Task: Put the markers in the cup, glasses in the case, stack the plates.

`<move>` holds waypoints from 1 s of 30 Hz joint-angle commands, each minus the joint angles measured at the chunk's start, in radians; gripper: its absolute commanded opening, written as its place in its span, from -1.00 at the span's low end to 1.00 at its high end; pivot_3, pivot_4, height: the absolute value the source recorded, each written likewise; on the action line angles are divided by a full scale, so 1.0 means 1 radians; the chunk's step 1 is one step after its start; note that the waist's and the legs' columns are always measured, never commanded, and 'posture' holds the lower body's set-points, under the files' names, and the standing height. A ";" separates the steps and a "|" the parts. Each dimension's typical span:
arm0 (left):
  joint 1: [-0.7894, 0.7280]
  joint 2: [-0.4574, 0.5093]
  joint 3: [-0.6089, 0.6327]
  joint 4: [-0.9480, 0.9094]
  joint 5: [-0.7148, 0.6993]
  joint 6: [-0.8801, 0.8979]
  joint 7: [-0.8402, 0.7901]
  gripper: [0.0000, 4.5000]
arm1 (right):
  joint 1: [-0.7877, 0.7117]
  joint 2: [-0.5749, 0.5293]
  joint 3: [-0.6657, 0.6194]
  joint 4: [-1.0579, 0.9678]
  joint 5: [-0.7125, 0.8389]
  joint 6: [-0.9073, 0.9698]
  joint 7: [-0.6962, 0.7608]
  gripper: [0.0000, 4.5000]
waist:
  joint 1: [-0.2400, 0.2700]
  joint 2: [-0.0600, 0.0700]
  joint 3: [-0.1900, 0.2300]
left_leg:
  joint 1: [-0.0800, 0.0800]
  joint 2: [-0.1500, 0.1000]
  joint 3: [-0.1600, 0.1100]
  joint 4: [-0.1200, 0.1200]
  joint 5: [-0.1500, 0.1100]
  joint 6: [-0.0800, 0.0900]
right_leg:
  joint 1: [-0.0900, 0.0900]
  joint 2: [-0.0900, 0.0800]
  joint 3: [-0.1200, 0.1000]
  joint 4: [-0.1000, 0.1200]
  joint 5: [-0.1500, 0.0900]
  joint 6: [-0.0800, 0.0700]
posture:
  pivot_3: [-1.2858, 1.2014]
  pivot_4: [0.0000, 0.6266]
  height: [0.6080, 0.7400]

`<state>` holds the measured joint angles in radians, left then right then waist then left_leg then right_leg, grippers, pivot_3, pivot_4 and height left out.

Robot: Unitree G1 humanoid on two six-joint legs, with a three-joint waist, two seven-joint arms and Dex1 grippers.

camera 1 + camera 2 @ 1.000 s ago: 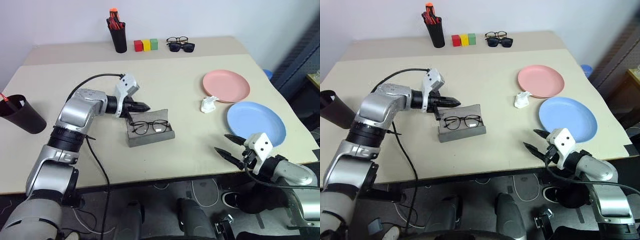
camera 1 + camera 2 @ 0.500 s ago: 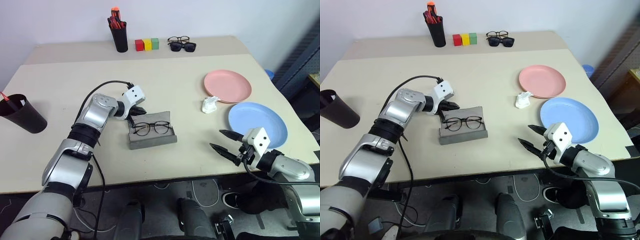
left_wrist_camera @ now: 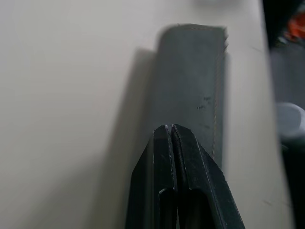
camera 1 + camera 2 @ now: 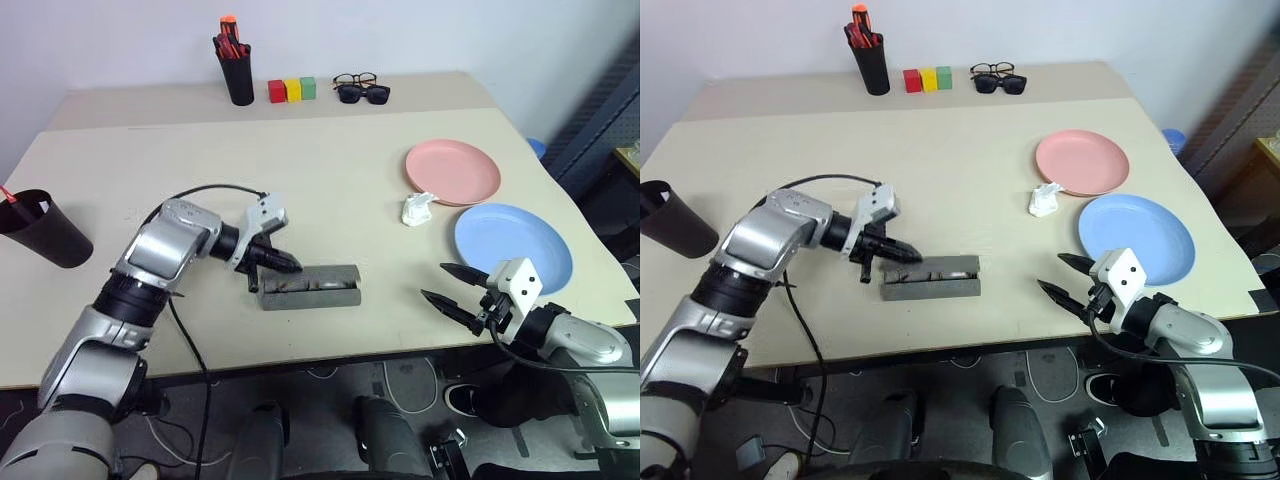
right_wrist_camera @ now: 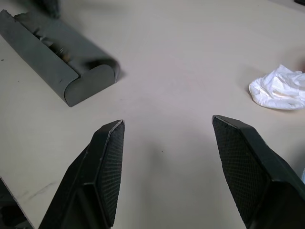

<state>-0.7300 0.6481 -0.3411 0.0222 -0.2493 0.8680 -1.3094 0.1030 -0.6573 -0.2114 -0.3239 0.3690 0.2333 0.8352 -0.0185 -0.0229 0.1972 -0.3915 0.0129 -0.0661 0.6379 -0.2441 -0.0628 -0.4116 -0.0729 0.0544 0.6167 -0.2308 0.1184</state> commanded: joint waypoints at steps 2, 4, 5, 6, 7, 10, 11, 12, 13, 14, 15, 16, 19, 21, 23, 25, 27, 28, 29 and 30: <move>0.061 0.022 -0.038 -0.099 -0.005 0.022 0.026 -0.98 | -0.016 -0.017 -0.025 -0.045 0.018 0.011 -0.011 0.32 | 0.001 0.000 0.000 | 0.000 0.000 0.000 0.000 0.000 0.000 | 0.001 0.000 0.000 0.000 0.000 0.000 | 0.03 -0.52 1.00; 0.073 -0.005 0.011 -0.107 -0.018 -0.002 0.071 -0.98 | -0.023 -0.017 -0.032 -0.041 0.022 0.030 -0.022 0.32 | 0.001 0.001 -0.001 | 0.001 0.000 0.000 0.000 0.000 0.000 | 0.002 0.000 0.000 -0.001 0.000 0.000 | 0.03 -0.52 1.00; 0.064 -0.030 0.062 -0.101 -0.038 -0.015 0.101 -0.98 | -0.027 -0.018 -0.040 -0.035 0.026 0.043 -0.029 0.32 | 0.001 0.001 -0.001 | 0.001 0.000 0.000 0.000 0.000 0.000 | 0.002 0.000 0.000 -0.001 0.000 0.000 | 0.03 -0.52 1.00; 0.056 -0.053 0.113 -0.098 -0.061 -0.025 0.128 -0.98 | -0.031 -0.019 -0.048 -0.029 0.030 0.051 -0.036 0.32 | 0.003 0.001 -0.001 | 0.001 0.000 0.000 0.001 0.000 0.000 | 0.002 0.000 0.000 -0.001 0.000 0.000 | 0.03 -0.52 1.00; 0.054 -0.082 0.175 -0.103 -0.089 -0.057 0.160 -0.98 | -0.037 -0.015 -0.062 -0.021 0.036 0.067 -0.052 0.32 | 0.004 0.001 0.000 | 0.001 0.000 -0.001 0.002 0.000 0.000 | 0.002 0.000 0.000 -0.001 0.000 0.000 | 0.03 -0.52 1.00; 0.083 -0.138 0.277 -0.176 -0.149 -0.139 0.218 -0.98 | -0.055 -0.009 -0.100 0.015 0.044 0.099 -0.094 0.32 | 0.003 0.001 0.000 | -0.001 0.000 -0.001 0.005 0.000 0.000 | 0.002 0.000 -0.001 0.000 0.000 0.000 | 0.03 -0.52 1.00; 0.094 -0.143 0.273 -0.204 -0.144 -0.163 0.232 -0.98 | -0.061 -0.005 -0.114 0.031 0.051 0.109 -0.106 0.32 | 0.003 0.001 0.000 | -0.001 0.000 -0.001 0.005 0.000 0.000 | 0.002 0.000 -0.001 -0.001 0.000 0.000 | 0.03 -0.52 1.00; 0.102 -0.150 0.268 -0.225 -0.150 -0.169 0.238 -0.98 | -0.067 -0.002 -0.125 0.049 0.057 0.123 -0.117 0.32 | 0.002 0.001 0.000 | -0.001 0.000 -0.001 0.005 0.000 0.000 | 0.003 0.000 0.000 -0.001 0.000 0.000 | 0.03 -0.52 1.00; 0.111 -0.156 0.260 -0.243 -0.163 -0.170 0.236 -0.98 | -0.074 -0.003 -0.133 0.077 0.049 0.129 -0.132 0.32 | 0.002 0.001 0.000 | -0.001 0.000 -0.001 0.005 0.000 0.000 | 0.003 0.000 0.000 -0.001 0.001 -0.001 | 0.03 -0.52 1.00; 0.117 -0.159 0.251 -0.250 -0.176 -0.177 0.226 -0.88 | -0.078 -0.007 -0.136 0.103 0.039 0.131 -0.139 0.32 | 0.003 0.001 0.000 | -0.001 0.000 -0.001 0.005 -0.001 0.001 | 0.003 0.000 0.000 -0.001 0.002 -0.004 | 0.03 -0.52 1.00; 0.116 -0.157 0.235 -0.245 -0.195 -0.156 0.205 -0.75 | -0.079 -0.013 -0.135 0.128 0.029 0.125 -0.136 0.32 | 0.003 0.001 0.000 | -0.001 0.000 -0.001 0.005 -0.001 0.001 | 0.003 0.000 0.000 -0.001 0.003 -0.004 | 0.03 -0.52 1.00; 0.115 -0.151 0.215 -0.236 -0.192 -0.148 0.198 -0.63 | -0.079 -0.017 -0.134 0.152 0.022 0.115 -0.131 0.32 | 0.003 0.001 0.000 | -0.001 0.000 -0.001 0.005 -0.001 0.001 | 0.003 0.000 -0.001 -0.001 0.003 -0.004 | 0.03 -0.52 1.00; 0.110 -0.144 0.170 -0.219 -0.180 -0.172 0.179 -0.01 | -0.095 -0.026 -0.122 0.240 -0.007 0.076 -0.115 0.32 | 0.001 0.001 0.000 | -0.001 0.000 -0.001 0.006 0.000 0.001 | 0.003 0.000 0.000 0.000 0.002 -0.003 | 0.03 -0.52 1.00; 0.103 -0.146 0.153 -0.211 -0.172 -0.196 0.177 0.50 | -0.118 -0.025 -0.114 0.302 -0.022 0.057 -0.109 0.32 | -0.001 0.001 0.000 | -0.001 0.000 0.000 0.007 -0.001 0.001 | 0.003 0.000 0.000 0.000 0.001 -0.001 | 0.03 -0.52 1.00; 0.099 -0.147 0.134 -0.197 -0.146 -0.233 0.188 0.96 | -0.147 -0.023 -0.097 0.367 -0.043 0.031 -0.103 0.32 | -0.004 0.001 0.000 | 0.000 0.000 0.000 0.007 -0.001 0.001 | 0.003 0.000 0.000 -0.001 0.001 -0.001 | 0.03 -0.52 1.00; 0.099 -0.151 0.123 -0.184 -0.120 -0.270 0.205 0.99 | -0.179 -0.020 -0.074 0.427 -0.070 0.004 -0.099 0.32 | -0.004 0.002 0.000 | 0.000 0.000 0.000 0.007 -0.001 0.001 | 0.003 0.001 0.000 0.000 0.001 -0.002 | 0.03 -0.52 1.00; 0.101 -0.153 0.117 -0.181 -0.119 -0.274 0.211 0.99 | -0.208 -0.017 -0.054 0.477 -0.090 -0.018 -0.095 0.32 | -0.005 0.002 0.000 | 0.000 0.000 0.000 0.007 -0.001 0.001 | 0.003 0.001 0.000 0.000 0.001 -0.002 | 0.03 -0.52 1.00; 0.105 -0.151 0.112 -0.181 -0.112 -0.285 0.213 0.99 | -0.225 -0.016 -0.039 0.509 -0.106 -0.034 -0.093 0.32 | -0.005 0.002 0.000 | 0.000 0.000 0.000 0.007 -0.001 0.001 | 0.003 0.001 0.000 0.000 0.001 -0.002 | 0.03 -0.52 1.00; 0.107 -0.152 0.110 -0.179 -0.105 -0.294 0.219 1.00 | -0.243 -0.015 -0.025 0.538 -0.120 -0.049 -0.094 0.21 | -0.005 0.002 0.000 | 0.000 0.000 0.000 0.007 -0.001 0.001 | 0.003 0.001 0.000 0.000 0.001 -0.002 | 0.03 -0.52 1.00; 0.108 -0.152 0.108 -0.177 -0.099 -0.301 0.223 1.00 | -0.260 -0.013 -0.015 0.562 -0.129 -0.057 -0.093 0.08 | -0.005 0.002 0.000 | 0.000 0.000 0.000 0.007 -0.001 0.001 | 0.003 0.001 0.000 0.000 0.001 -0.002 | 0.03 -0.52 1.00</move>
<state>-0.6118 0.4948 -0.2242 -0.1444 -0.3588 0.5963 -1.0949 -0.1367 -0.6631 -0.2359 0.2111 0.2587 0.2052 0.7407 -0.0236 -0.0211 0.1970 -0.3916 0.0129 -0.0662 0.6453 -0.2446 -0.0621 -0.4082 -0.0720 0.0549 0.6163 -0.2293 0.1167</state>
